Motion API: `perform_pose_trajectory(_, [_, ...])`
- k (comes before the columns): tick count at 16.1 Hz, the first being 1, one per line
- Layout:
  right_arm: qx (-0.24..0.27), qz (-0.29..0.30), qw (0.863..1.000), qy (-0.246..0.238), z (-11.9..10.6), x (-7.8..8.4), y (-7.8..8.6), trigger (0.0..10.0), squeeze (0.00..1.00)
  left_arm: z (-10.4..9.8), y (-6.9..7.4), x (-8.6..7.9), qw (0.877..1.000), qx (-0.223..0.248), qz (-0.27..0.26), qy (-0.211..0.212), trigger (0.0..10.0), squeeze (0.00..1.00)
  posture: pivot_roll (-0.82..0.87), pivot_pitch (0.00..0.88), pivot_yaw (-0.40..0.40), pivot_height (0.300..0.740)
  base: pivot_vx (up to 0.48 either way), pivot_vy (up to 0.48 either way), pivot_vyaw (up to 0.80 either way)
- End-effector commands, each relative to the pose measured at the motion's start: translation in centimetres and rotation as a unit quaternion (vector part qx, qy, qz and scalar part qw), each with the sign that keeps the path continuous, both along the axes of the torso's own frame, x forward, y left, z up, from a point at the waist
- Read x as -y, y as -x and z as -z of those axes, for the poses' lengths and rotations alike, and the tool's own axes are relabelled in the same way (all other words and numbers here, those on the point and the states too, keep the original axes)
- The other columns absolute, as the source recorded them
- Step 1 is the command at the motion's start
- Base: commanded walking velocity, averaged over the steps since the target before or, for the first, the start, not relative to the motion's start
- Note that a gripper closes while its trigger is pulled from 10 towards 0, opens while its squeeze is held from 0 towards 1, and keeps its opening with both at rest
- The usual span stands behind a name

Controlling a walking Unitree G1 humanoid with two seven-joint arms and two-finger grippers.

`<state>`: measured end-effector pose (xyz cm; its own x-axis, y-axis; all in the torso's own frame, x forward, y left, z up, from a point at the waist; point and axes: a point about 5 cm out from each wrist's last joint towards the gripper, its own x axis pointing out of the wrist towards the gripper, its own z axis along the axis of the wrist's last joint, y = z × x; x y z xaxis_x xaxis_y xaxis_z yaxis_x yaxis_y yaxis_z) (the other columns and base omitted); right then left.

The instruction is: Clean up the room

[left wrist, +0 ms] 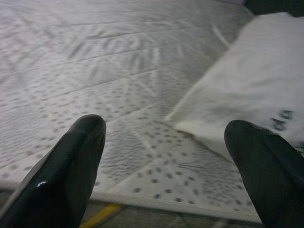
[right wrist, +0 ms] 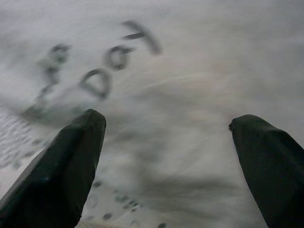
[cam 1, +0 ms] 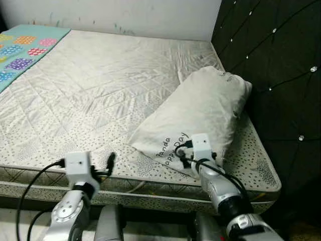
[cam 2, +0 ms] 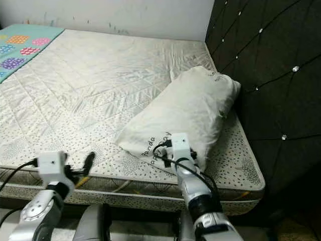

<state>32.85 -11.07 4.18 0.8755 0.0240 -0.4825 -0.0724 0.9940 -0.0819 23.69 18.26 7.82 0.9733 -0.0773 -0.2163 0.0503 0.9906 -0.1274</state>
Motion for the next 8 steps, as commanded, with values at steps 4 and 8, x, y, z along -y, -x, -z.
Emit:
perform_pose_trajectory(4, [0.025,0.065,0.998,0.000,-1.3,1.7,-1.7,10.0,0.00,-0.7,0.0,0.1,1.000,0.003,0.018,-0.008,10.0,0.00,0.01,0.000,-0.053,0.602,0.000,0.000,0.00])
perform_pose_trajectory(8, [-0.008,0.066,0.998,0.014,-0.2,0.9,-1.3,10.0,0.00,-1.3,-0.6,0.4,0.999,0.007,0.035,-0.011,10.0,0.00,0.01,0.000,-0.049,0.602,0.000,0.000,0.00])
